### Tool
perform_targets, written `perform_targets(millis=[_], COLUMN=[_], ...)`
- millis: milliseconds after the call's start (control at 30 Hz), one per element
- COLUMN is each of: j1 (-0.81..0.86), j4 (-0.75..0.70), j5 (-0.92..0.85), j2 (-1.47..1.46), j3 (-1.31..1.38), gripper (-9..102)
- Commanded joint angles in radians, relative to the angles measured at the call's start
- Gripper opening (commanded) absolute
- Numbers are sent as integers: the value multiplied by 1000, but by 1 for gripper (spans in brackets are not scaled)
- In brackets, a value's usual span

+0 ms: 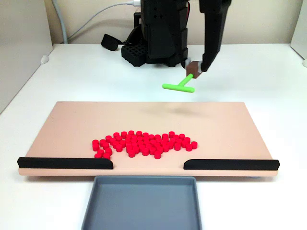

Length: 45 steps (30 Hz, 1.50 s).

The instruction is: Gather the left side granules

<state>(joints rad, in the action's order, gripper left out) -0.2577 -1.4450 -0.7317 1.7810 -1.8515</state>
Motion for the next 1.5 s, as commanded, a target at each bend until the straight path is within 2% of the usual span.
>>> perform_targets(millis=[0, 300, 500, 733, 1033, 1467], j1=[-49, -78, -77, -74, -95, -126], j4=[-80, -104, -212, -212, -212, -256], j5=[127, 551, 719, 953, 1039, 1028], j2=[-75, -249, -385, -511, -652, -795], j3=[124, 360, 600, 776, 908, 1063], gripper=[0, 0, 0, 0, 0, 0])
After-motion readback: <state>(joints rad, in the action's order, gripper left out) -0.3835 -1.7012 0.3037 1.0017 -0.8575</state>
